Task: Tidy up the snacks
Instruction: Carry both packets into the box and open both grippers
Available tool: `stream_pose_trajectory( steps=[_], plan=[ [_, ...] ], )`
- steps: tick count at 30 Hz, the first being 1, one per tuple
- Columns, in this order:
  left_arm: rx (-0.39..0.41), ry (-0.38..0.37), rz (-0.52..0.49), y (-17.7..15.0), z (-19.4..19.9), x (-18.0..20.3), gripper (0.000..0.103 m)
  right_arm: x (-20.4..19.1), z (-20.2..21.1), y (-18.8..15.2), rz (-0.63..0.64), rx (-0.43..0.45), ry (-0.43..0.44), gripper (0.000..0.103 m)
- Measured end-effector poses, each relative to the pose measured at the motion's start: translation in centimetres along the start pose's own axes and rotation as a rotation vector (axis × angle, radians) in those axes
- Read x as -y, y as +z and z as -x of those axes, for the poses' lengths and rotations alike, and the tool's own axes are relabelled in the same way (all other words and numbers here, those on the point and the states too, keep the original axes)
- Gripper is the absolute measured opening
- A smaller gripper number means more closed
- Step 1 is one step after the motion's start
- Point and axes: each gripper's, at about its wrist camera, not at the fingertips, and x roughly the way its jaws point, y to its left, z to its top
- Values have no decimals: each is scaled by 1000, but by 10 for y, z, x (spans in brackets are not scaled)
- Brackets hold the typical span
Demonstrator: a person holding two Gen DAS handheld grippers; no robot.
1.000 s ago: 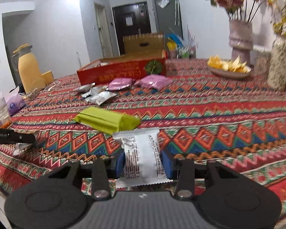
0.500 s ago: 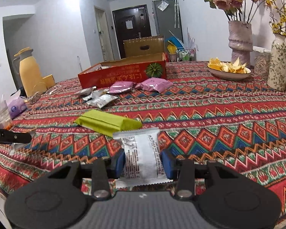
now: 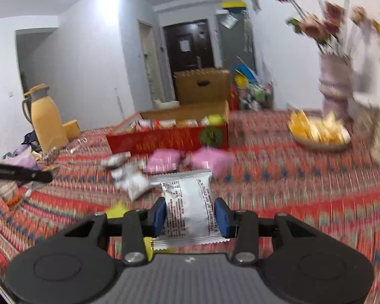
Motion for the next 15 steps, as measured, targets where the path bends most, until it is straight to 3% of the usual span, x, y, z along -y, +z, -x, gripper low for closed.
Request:
stream_pose_trajectory(
  steps=[4, 7, 13, 15],
  plan=[
    [15, -51, 11, 62, -50, 0, 42, 14, -35, 62, 37, 15, 49, 40],
    [-3, -73, 25, 111, -109, 2, 42, 23, -80, 112, 59, 10, 93, 41],
    [-86, -66, 6, 180, -247, 11, 42, 41, -224, 193, 9, -97, 111, 41],
    [-129, -13, 21, 192, -290, 13, 42, 43, -279, 209, -6, -142, 72, 41]
  ],
)
